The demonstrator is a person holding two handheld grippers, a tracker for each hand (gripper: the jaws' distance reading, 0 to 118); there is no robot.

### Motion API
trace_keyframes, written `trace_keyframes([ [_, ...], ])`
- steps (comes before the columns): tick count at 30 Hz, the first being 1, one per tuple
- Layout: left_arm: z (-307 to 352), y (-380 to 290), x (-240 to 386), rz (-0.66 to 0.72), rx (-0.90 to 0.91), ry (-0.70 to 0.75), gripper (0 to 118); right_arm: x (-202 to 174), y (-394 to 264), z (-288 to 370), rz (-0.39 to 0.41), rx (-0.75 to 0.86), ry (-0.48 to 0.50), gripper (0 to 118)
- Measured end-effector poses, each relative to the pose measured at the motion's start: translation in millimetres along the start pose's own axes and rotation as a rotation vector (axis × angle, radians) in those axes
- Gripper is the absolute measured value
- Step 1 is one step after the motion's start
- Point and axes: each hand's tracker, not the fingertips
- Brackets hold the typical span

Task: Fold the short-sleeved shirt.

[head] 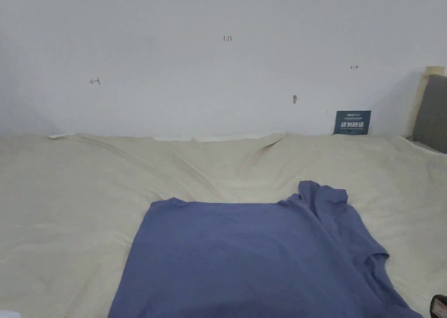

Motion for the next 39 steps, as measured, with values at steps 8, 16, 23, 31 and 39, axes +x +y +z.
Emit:
trace_keyframes([
  [8,-91.8,-28.9,-10.5,0.076,-0.279,-0.074,66,-29.9,-8.7,-34.3,0.061,-0.094,0.088,0],
  [16,-143.2,-28.4,-15.9,0.133,-0.353,-0.017,116,-27.3,-17.8,-53.0,-0.077,-0.196,0.121,0],
  [23,-137.9,-38.3,-2.0,-0.037,-0.236,-0.019,65,-17.2,-23.0,-70.2,-0.059,-0.239,0.063,0],
  [31,-132.5,-37.3,12.7,-0.1,-0.256,-0.015,4,27.5,-7.6,-68.5,-0.022,-0.201,0.018,0],
  [39,-116.3,-22.3,6.8,-0.005,-0.214,-0.057,4,92.4,-2.5,-96.8,0.045,-0.475,-0.084,111],
])
